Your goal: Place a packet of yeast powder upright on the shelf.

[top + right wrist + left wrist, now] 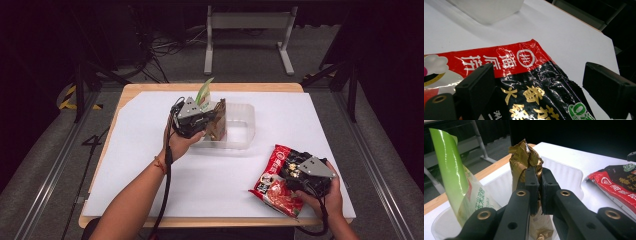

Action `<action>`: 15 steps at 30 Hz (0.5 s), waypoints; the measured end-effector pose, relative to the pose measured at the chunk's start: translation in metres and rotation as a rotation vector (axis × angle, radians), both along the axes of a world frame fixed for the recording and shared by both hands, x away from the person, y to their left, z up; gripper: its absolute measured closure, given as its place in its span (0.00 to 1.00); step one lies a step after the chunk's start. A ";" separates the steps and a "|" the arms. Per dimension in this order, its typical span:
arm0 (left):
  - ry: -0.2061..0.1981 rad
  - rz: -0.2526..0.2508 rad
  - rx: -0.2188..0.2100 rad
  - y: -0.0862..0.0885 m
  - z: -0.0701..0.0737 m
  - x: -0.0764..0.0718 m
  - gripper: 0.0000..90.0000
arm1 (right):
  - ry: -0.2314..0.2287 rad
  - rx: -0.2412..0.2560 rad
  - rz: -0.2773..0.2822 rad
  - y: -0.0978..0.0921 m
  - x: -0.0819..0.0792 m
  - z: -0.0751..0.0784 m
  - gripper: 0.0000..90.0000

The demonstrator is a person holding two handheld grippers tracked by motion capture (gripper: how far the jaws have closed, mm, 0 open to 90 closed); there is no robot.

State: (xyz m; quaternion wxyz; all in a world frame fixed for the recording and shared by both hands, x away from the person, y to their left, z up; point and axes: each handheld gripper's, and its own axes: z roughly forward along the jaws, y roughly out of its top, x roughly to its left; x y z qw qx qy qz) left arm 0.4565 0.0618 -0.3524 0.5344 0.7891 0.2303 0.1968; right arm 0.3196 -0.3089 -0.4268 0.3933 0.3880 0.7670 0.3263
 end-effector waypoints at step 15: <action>-0.060 -0.034 0.042 -0.003 0.012 -0.012 0.89 | 0.007 0.002 -0.004 0.000 0.004 0.000 0.13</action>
